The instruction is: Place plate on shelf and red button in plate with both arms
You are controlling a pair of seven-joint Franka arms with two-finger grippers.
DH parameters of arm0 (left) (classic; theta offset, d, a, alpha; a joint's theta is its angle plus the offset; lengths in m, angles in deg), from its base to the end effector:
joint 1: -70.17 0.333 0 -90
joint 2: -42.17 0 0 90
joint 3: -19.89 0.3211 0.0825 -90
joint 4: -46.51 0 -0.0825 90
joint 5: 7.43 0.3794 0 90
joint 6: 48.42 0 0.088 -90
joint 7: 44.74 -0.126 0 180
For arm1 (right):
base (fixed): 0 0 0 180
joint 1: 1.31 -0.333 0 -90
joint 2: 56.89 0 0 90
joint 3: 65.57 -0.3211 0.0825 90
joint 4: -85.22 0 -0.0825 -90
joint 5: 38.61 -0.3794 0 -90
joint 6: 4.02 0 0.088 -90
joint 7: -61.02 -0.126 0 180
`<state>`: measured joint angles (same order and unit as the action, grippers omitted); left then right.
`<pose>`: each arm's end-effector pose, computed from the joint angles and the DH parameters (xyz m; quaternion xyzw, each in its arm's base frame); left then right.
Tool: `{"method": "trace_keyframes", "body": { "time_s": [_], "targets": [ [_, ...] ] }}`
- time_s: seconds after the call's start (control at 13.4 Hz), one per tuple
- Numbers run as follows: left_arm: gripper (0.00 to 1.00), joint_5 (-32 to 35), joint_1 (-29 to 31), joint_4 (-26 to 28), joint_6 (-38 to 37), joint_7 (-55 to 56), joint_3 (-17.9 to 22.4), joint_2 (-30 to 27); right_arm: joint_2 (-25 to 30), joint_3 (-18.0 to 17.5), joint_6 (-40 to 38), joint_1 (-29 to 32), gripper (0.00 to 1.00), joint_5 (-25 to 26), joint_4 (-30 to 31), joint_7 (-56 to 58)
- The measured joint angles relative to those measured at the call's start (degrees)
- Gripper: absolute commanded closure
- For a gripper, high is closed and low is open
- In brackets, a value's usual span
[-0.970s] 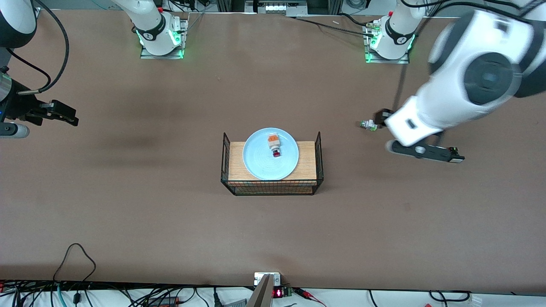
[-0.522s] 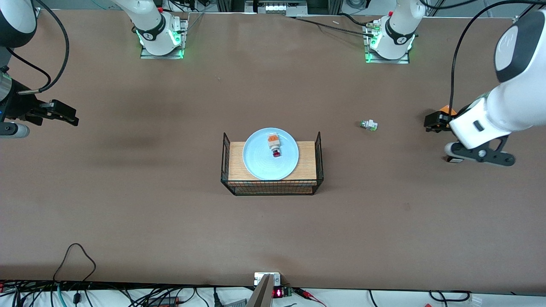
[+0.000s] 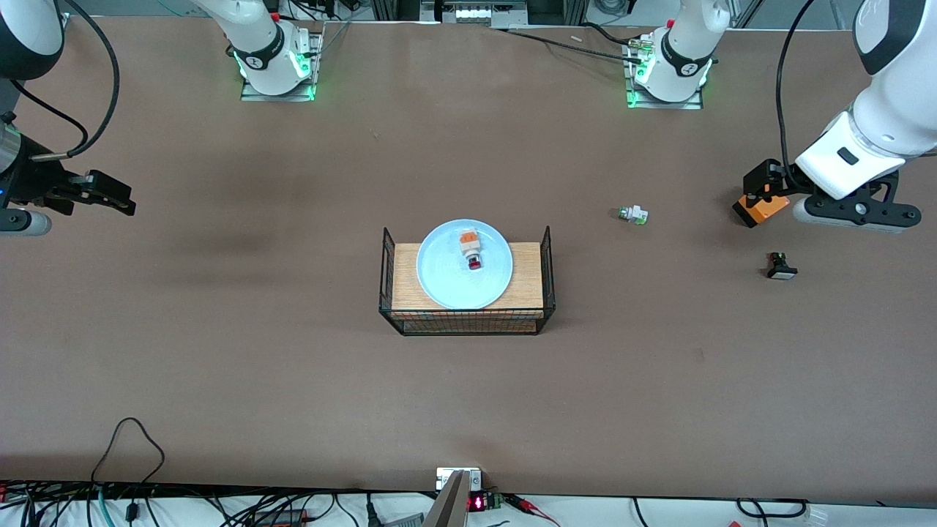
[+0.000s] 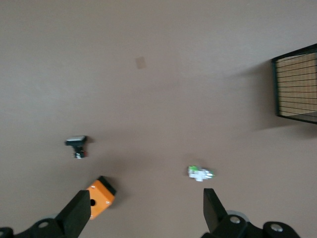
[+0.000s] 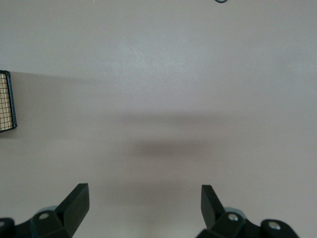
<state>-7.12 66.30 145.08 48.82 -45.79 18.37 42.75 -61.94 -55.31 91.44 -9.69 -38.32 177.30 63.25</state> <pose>0.5548 -0.0517 0.5455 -0.9983 0.0565 0.0166 0.0032 0.5809 -0.0158 0.5526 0.9998 0.0036 -0.0142 0.0099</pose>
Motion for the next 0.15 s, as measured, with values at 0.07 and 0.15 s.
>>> {"method": "trace_keyframes", "body": {
  "time_s": [0.07, 0.15],
  "targets": [
    [0.0, -1.1, 0.0, 0.3, -0.3, 0.1, 0.7, 0.0, 0.1, 0.0, 0.0, 0.0, 0.0, 0.0, 0.0, 0.0],
    [0.0, -1.4, 0.0, 0.4, -0.4, 0.1, 1.3, 0.0, 0.1, 0.0, 0.0, 0.0, 0.0, 0.0, 0.0, 0.0]
  ]
}}
